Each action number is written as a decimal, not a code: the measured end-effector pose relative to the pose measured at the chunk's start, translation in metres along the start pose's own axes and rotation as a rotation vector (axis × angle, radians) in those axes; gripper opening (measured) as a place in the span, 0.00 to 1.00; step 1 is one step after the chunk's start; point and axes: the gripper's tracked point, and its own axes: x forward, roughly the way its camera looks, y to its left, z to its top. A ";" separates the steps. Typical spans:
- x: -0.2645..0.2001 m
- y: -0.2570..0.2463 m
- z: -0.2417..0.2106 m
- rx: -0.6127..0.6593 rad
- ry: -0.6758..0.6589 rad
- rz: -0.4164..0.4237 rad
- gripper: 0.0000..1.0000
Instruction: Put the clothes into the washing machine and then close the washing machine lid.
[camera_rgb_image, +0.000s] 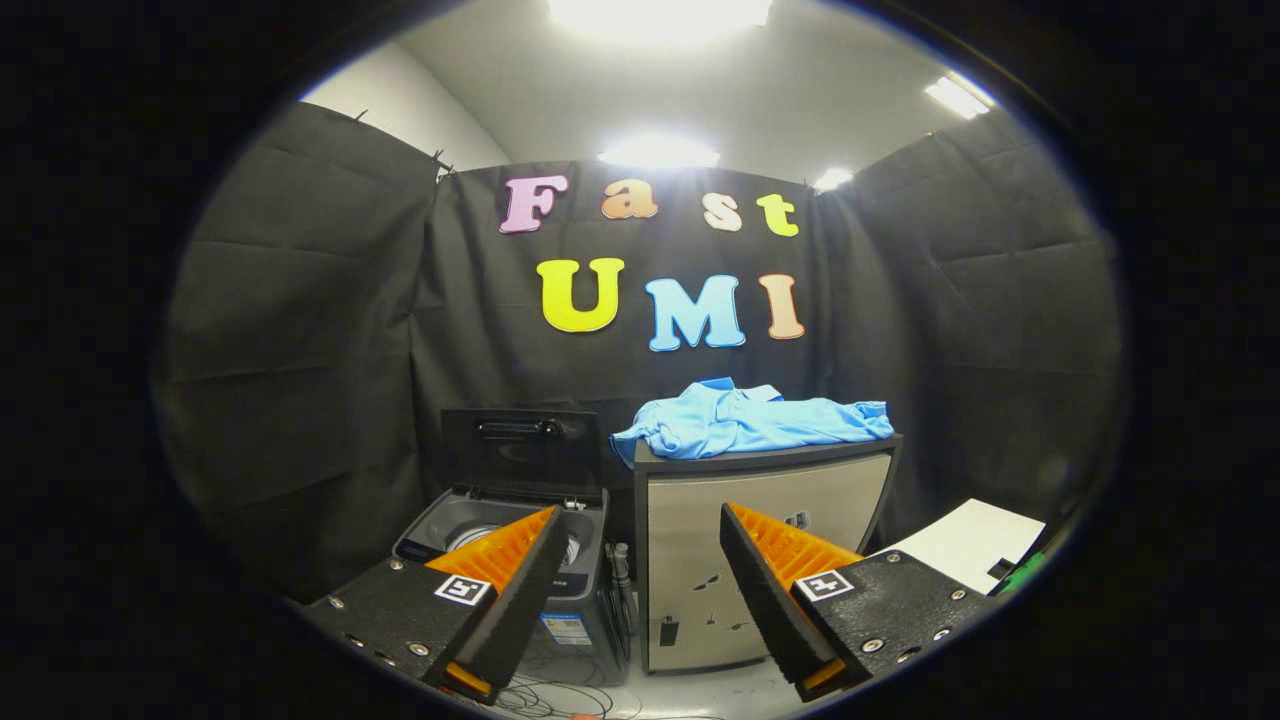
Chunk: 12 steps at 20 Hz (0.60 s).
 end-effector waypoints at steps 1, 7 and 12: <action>0.008 -0.003 0.001 -0.006 0.015 -0.012 0.95; 0.084 -0.029 0.037 -0.035 0.077 -0.132 0.95; 0.166 -0.051 0.049 -0.059 0.134 -0.178 0.96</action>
